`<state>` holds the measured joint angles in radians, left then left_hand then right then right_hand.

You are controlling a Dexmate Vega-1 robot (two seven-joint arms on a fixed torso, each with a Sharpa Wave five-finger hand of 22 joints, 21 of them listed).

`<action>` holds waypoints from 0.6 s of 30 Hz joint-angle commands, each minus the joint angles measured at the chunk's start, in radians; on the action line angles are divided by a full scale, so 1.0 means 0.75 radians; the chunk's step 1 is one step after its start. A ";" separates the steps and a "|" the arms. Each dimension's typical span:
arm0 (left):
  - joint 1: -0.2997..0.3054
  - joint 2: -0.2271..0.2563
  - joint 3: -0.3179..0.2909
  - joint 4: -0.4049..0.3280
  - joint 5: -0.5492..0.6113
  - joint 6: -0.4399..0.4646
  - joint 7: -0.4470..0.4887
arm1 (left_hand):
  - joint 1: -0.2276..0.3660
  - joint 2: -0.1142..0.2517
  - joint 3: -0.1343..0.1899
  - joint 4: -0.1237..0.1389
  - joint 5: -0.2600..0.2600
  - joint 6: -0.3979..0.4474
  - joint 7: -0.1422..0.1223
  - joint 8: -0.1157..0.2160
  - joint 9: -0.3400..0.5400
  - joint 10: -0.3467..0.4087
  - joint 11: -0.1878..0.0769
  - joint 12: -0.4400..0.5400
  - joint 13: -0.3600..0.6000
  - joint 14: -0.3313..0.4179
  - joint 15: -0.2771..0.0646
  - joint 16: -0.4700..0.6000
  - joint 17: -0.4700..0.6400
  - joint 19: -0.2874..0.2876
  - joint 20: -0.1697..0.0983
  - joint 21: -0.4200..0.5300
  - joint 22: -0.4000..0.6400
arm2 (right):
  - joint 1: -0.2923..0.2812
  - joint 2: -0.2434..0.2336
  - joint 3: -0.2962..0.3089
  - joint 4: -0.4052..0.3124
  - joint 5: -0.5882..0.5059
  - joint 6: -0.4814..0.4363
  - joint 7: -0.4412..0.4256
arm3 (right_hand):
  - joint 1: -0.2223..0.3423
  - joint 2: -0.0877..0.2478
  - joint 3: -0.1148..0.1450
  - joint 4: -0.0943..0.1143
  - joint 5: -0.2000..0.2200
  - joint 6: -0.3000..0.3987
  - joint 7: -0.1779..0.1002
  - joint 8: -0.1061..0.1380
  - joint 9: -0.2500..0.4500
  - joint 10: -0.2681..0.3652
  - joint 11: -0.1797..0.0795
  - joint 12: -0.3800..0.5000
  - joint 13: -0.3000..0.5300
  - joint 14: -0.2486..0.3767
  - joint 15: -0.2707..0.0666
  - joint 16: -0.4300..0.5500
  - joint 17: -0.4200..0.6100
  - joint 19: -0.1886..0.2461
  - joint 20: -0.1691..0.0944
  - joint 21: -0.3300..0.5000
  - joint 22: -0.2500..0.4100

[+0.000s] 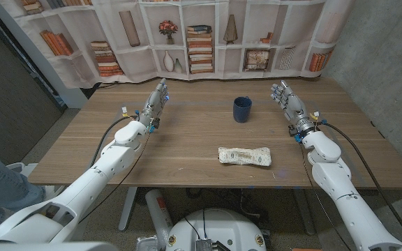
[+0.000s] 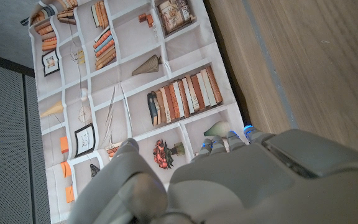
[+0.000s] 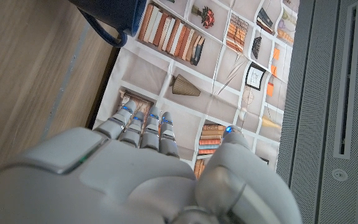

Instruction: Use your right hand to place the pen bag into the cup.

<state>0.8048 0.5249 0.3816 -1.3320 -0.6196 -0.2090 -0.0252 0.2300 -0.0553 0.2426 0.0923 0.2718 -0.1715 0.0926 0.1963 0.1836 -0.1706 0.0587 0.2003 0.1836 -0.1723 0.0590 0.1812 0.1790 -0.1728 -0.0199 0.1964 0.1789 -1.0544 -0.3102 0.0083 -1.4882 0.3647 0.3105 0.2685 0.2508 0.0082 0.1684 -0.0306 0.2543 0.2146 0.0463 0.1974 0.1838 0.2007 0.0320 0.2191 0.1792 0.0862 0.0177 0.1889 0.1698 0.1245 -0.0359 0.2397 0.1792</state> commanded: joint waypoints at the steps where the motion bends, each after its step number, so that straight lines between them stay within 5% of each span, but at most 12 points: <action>1: -0.007 -0.003 0.001 0.009 0.001 -0.006 -0.006 | 0.015 0.002 0.003 -0.008 -0.007 -0.017 -0.005 0.007 0.006 -0.034 -0.010 0.008 0.004 -0.111 -0.007 0.008 0.002 -0.151 0.009 0.006 0.004 | -0.036 -0.016 0.000 -0.025 0.007 0.037 0.001 | 0.013 0.002 0.002 -0.009 -0.006 0.003 -0.013 0.004 0.003 0.002 -0.010 0.001 0.002 0.014 -0.002 0.006 0.008 0.017 -0.038 -0.004 0.002; 15: -0.007 -0.003 0.004 0.003 0.007 0.000 0.001 | 0.023 0.006 0.002 -0.011 -0.010 -0.016 -0.006 0.006 0.006 -0.032 -0.010 0.008 0.004 -0.111 -0.010 0.008 0.002 -0.154 0.013 0.006 0.004 | -0.073 -0.044 -0.007 -0.062 0.004 0.075 0.000 | 0.019 0.005 0.004 -0.015 -0.008 0.013 -0.021 0.005 0.003 0.009 -0.019 0.001 0.002 0.020 -0.004 0.003 0.008 0.023 -0.038 -0.008 0.003; 18: -0.004 -0.005 0.005 0.000 0.014 -0.008 0.011 | 0.032 0.011 0.001 -0.015 -0.014 -0.010 0.002 0.007 0.006 -0.029 -0.003 0.008 0.004 -0.108 -0.006 0.008 0.002 -0.153 -0.045 0.006 0.004 | -0.084 -0.054 -0.009 -0.073 0.000 0.080 -0.001 | 0.021 0.005 0.004 -0.017 -0.009 0.014 -0.021 0.005 0.003 0.011 -0.020 0.001 0.002 0.022 -0.004 0.003 0.008 0.024 -0.039 -0.009 0.003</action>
<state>0.8003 0.5231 0.3830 -1.3279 -0.6167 -0.2103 -0.0275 0.2404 -0.0471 0.2395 0.0892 0.2658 -0.1715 0.0927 0.1963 0.1836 -0.1742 0.0552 0.2003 0.1835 -0.1723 0.0590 0.1812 0.1773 -0.1727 -0.0236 0.1964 0.1789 -1.0929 -0.3327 0.0065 -1.5200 0.3681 0.3516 0.2681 0.2560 0.0135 0.1672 -0.0377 0.2543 0.2234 0.0375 0.1974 0.1838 0.2093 0.0236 0.2190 0.1791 0.0914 0.0123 0.1889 0.1697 0.1352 -0.0358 0.2397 0.1791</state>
